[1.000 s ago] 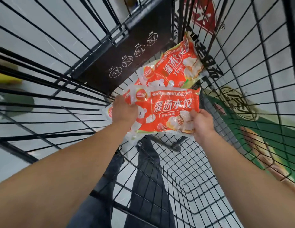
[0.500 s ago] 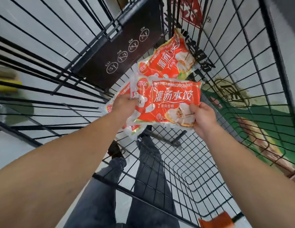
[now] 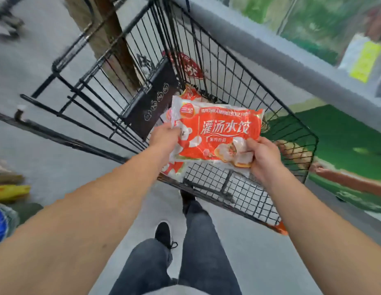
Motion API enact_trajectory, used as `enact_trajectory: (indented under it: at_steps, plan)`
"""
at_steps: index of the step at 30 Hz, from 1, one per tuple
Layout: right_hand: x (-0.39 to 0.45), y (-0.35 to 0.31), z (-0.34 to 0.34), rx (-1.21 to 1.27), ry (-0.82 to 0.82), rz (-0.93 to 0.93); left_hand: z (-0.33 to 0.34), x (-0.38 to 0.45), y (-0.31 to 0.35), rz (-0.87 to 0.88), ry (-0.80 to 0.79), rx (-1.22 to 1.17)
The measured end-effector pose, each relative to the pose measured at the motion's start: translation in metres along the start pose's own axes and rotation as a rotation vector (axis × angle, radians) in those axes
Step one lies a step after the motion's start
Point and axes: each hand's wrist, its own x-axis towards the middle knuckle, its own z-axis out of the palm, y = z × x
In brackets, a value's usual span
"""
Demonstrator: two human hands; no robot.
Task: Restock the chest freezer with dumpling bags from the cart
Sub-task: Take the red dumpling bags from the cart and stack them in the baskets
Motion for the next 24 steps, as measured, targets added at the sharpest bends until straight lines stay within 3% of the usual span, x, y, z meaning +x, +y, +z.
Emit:
enact_trajectory:
  at_steps: [6, 15, 24]
  plan:
    - [-0.107, -0.008, -0.056, 0.193, 0.061, -0.131, 0.002, -0.154, 0.069, 0.194, -0.120, 0.061]
    - [-0.209, 0.007, -0.159, 0.327, 0.264, -0.261, 0.063, -0.247, 0.074, 0.323, -0.313, 0.105]
    - [-0.231, 0.036, -0.274, 0.450, 0.444, -0.279, 0.171, -0.315, 0.056, 0.341, -0.394, 0.198]
